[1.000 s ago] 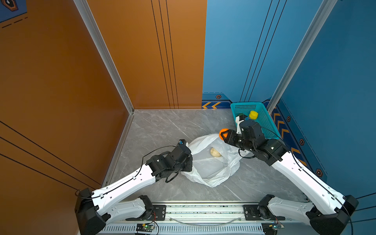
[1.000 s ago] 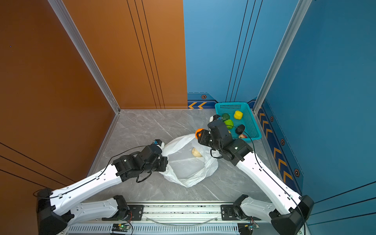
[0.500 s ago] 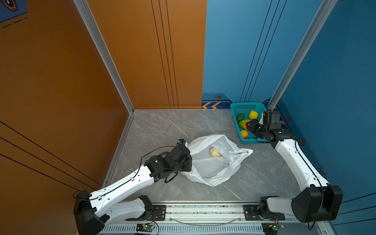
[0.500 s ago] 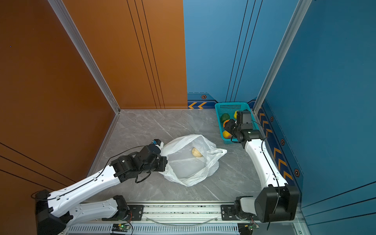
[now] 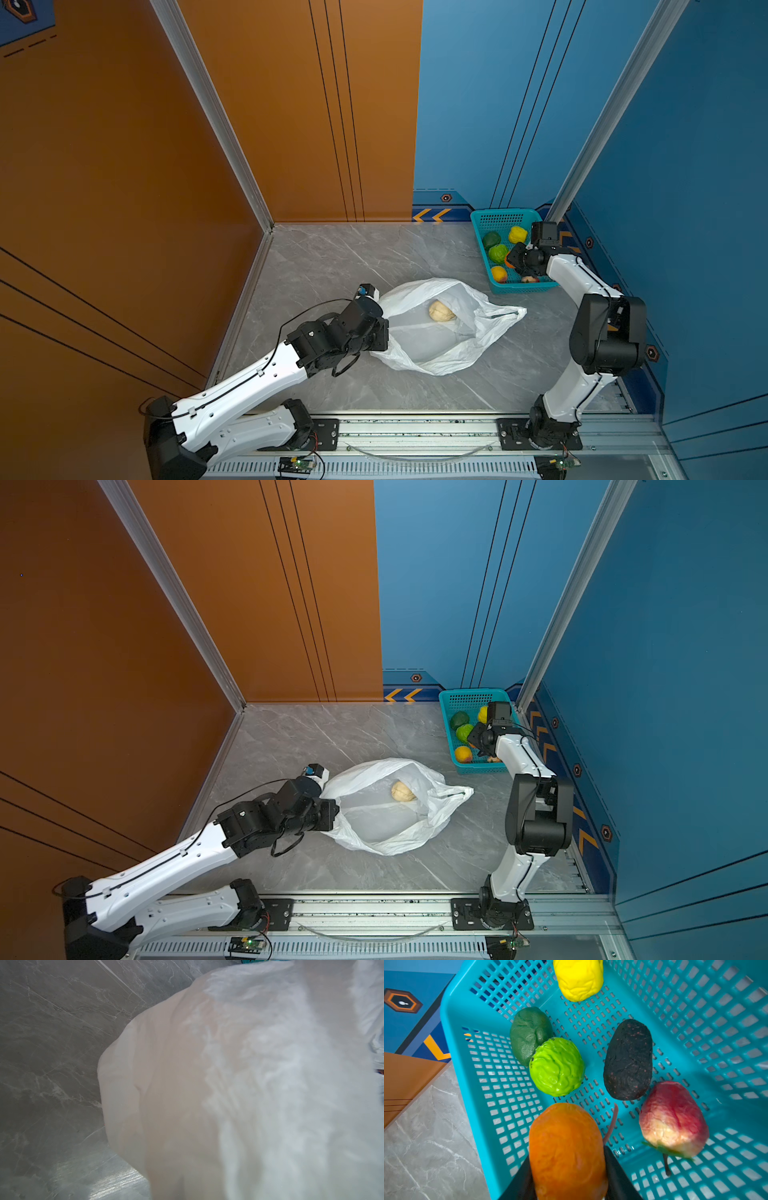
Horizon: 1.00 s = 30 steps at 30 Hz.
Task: Untie the knot of the plastic bag and take out the fruit
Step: Place the fruit in the basket.
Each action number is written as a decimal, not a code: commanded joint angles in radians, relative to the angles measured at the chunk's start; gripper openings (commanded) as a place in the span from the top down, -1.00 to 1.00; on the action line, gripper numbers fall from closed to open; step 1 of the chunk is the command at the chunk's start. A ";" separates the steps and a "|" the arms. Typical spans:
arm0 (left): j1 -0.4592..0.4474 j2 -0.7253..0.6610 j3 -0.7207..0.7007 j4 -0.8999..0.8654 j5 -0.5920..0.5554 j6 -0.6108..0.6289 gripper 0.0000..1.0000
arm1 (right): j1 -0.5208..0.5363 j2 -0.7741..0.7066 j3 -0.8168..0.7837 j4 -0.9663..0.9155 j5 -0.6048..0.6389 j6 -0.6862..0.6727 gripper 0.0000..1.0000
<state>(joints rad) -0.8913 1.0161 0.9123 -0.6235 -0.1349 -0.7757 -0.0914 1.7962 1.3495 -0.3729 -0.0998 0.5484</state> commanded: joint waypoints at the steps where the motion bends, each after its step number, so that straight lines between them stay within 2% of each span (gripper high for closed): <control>1: -0.006 -0.017 -0.019 -0.008 -0.030 -0.008 1.00 | -0.011 0.034 0.050 -0.006 0.041 -0.043 0.29; 5: -0.005 -0.013 -0.015 -0.008 -0.032 -0.007 1.00 | -0.012 0.048 0.051 -0.028 0.081 -0.043 -0.16; 8: -0.005 -0.011 -0.013 -0.008 -0.032 -0.005 1.00 | -0.007 0.034 0.040 -0.029 0.100 -0.045 -0.34; 21: -0.005 -0.016 -0.010 -0.008 -0.034 -0.004 1.00 | 0.029 -0.031 0.060 -0.071 0.098 -0.066 -0.48; 30: -0.007 -0.019 -0.012 -0.004 -0.033 0.001 1.00 | 0.095 -0.216 0.023 -0.176 0.063 -0.076 -0.58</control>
<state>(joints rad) -0.8913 1.0122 0.9096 -0.6235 -0.1471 -0.7761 -0.0166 1.6566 1.3735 -0.4713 -0.0238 0.4927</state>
